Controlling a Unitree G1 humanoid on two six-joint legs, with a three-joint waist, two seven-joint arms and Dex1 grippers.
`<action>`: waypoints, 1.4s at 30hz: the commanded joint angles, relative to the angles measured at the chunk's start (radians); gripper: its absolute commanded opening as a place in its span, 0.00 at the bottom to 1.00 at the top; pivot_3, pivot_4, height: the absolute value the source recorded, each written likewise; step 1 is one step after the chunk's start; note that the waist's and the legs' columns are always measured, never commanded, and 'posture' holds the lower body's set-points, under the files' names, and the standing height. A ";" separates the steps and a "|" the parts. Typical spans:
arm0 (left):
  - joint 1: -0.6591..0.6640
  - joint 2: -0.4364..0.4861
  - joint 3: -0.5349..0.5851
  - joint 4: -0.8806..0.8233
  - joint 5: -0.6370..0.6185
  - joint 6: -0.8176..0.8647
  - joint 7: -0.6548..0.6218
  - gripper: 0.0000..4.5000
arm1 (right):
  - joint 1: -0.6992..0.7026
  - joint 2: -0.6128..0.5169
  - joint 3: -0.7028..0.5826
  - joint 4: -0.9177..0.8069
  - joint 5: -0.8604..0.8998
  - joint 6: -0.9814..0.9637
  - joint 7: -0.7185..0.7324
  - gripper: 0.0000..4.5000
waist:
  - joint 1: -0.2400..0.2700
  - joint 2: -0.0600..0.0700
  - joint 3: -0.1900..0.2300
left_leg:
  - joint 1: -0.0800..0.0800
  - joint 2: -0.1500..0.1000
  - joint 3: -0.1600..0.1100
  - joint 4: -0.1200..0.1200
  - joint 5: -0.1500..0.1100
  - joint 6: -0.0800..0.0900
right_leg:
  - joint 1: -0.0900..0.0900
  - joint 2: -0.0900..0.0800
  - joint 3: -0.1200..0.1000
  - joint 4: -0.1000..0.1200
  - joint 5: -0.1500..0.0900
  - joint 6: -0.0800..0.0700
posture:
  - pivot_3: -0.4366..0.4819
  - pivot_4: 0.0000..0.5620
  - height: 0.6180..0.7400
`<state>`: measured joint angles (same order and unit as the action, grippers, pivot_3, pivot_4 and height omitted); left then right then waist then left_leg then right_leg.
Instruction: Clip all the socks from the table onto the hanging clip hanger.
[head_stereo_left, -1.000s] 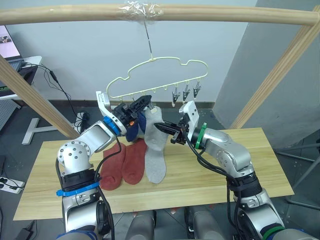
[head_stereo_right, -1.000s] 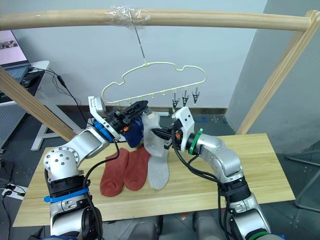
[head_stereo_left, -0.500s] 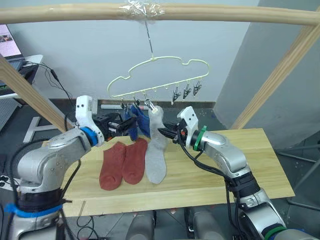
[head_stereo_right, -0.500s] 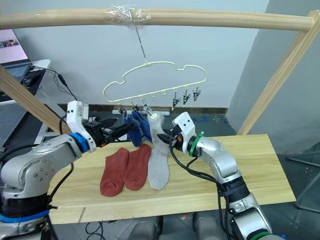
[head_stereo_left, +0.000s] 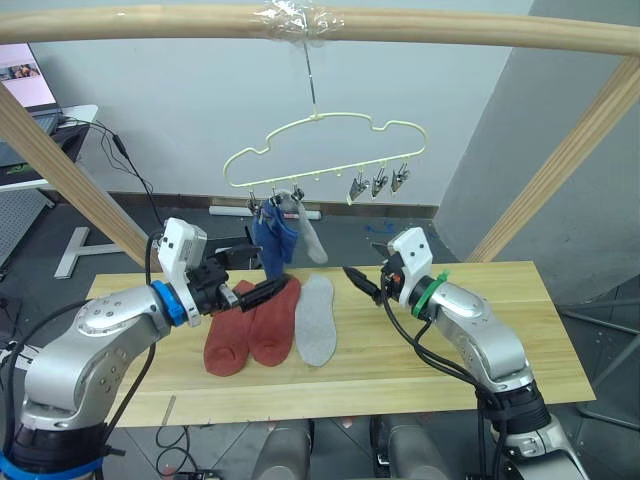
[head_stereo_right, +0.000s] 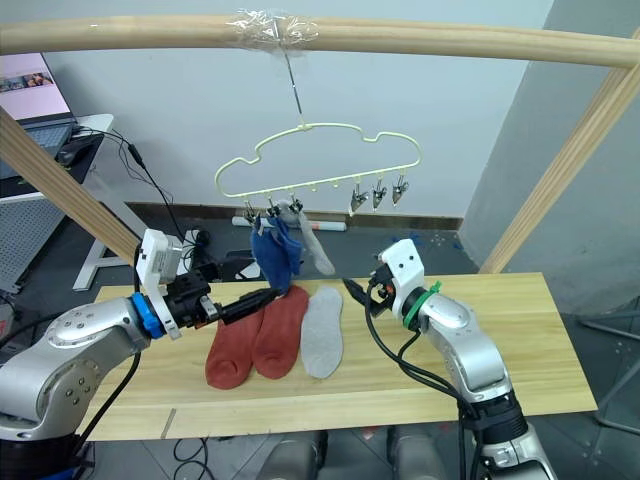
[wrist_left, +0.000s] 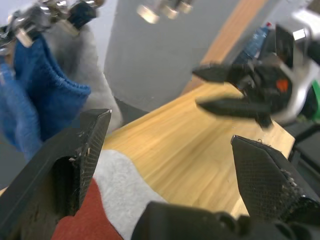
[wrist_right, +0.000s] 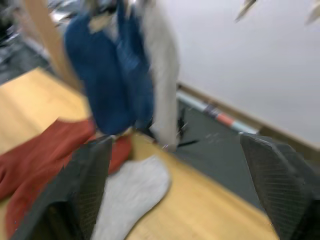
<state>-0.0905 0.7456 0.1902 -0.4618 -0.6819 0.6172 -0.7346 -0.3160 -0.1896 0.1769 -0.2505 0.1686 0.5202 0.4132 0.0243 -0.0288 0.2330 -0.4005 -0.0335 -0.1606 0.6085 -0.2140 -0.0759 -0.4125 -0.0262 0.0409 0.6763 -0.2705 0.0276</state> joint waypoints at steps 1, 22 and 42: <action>0.005 -0.003 -0.026 -0.040 0.062 -0.102 -0.040 0.98 | 0.014 0.033 0.007 -0.090 -0.050 -0.008 -0.092 0.73 | 0.000 0.000 0.000 | 0.000 0.000 0.000 0.000 0.000 0.000 | 0.000 0.000 0.000 0.000 0.000 0.000 | 0.63 0.33 1.00; -0.164 -0.089 -0.090 0.050 0.136 -0.178 -0.037 0.98 | -0.193 0.193 -0.019 0.091 -0.103 -0.078 -0.250 0.54 | -0.020 0.000 0.000 | 0.001 0.003 0.001 0.000 0.001 -0.001 | 0.000 0.005 -0.002 0.002 0.003 -0.005 | 0.61 0.33 1.00; -0.179 -0.113 -0.076 0.030 0.136 -0.204 -0.010 0.98 | -0.380 0.290 -0.062 0.300 -0.052 -0.143 -0.223 0.54 | -0.025 0.000 0.000 | 0.002 0.004 0.001 0.000 0.001 -0.001 | 0.000 0.006 -0.002 0.003 0.004 -0.006 | 0.65 0.35 1.00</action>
<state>-0.2680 0.6348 0.0859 -0.3924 -0.5432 0.4261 -0.7587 -0.6643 0.0908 0.1203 0.0544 0.1015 0.4108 0.1793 -0.0008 -0.0287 0.2330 -0.3989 -0.0293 -0.1594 0.6087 -0.2132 -0.0770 -0.4128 -0.0204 0.0384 0.6792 -0.2667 0.0219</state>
